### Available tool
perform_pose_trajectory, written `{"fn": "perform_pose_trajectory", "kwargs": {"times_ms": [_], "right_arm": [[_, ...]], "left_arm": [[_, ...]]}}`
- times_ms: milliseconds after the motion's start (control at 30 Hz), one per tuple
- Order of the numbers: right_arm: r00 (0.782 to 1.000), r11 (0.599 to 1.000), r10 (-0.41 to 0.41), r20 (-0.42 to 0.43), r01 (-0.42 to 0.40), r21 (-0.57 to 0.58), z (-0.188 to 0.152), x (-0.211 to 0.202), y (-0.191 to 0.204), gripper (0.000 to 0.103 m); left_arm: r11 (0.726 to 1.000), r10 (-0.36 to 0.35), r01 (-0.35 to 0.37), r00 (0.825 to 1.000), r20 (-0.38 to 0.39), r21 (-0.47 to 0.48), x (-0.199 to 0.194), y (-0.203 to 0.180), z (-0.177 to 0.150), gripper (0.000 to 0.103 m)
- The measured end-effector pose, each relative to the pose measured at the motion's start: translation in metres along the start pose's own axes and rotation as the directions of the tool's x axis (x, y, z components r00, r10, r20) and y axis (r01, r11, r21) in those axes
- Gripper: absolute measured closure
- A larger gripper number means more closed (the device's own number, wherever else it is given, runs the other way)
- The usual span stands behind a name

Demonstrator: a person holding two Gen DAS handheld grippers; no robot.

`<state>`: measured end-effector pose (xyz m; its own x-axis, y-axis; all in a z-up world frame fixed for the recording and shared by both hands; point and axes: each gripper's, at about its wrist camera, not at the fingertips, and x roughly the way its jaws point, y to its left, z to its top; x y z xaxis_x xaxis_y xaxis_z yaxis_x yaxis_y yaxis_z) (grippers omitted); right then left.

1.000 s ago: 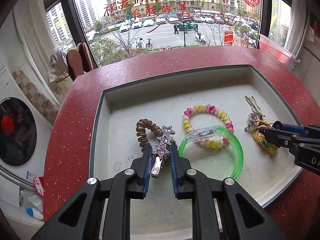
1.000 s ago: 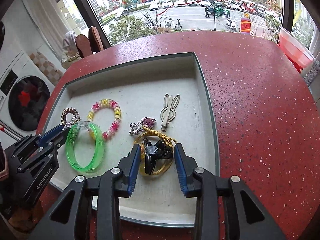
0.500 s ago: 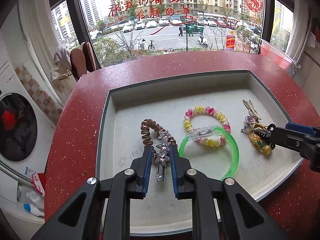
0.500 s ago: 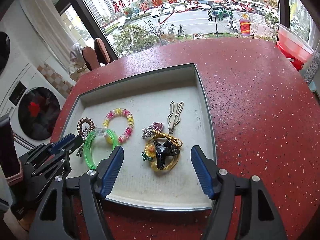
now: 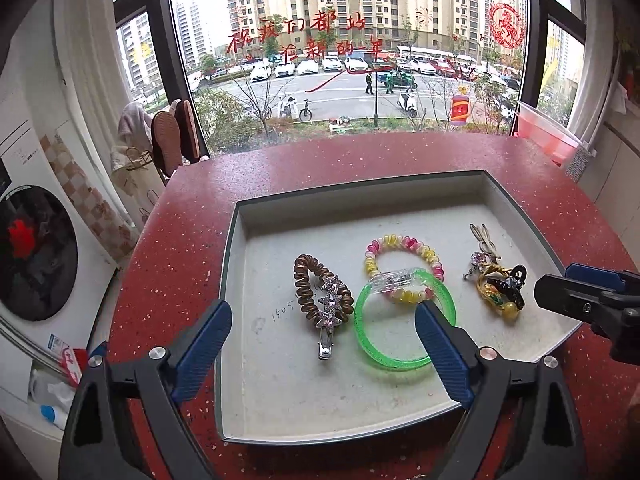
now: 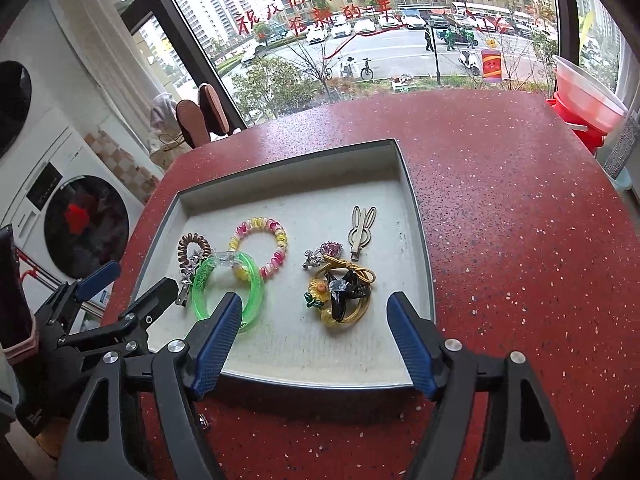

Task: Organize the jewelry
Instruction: 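Open the right tool to drop the black clip while the left tool releases the star hairpin, then withdraw both open tools from the tray toward the remaining jewelry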

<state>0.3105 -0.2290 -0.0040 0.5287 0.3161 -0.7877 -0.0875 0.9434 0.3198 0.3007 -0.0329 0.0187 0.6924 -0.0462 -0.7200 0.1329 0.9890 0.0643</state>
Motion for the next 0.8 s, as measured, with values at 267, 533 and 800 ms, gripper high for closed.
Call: {"fn": "perform_pose_trajectory", "kwargs": {"times_ms": [267, 533, 800], "right_arm": [[1.000, 0.999, 0.006, 0.029, -0.005, -0.043, -0.014, -0.021, 0.021, 0.020], [0.997, 0.999, 0.014, 0.077, -0.011, -0.038, -0.034, -0.048, 0.029, 0.008], [0.996, 0.999, 0.027, 0.084, -0.025, -0.027, -0.063, -0.065, 0.029, 0.000]], "left_arm": [[1.000, -0.008, 0.008, 1.000, 0.008, -0.018, -0.021, 0.006, -0.007, 0.000], [1.000, -0.009, 0.009, 1.000, -0.006, -0.029, -0.034, 0.010, -0.023, 0.000], [0.999, -0.018, 0.017, 0.999, -0.034, -0.032, -0.043, 0.013, -0.044, 0.000]]}}
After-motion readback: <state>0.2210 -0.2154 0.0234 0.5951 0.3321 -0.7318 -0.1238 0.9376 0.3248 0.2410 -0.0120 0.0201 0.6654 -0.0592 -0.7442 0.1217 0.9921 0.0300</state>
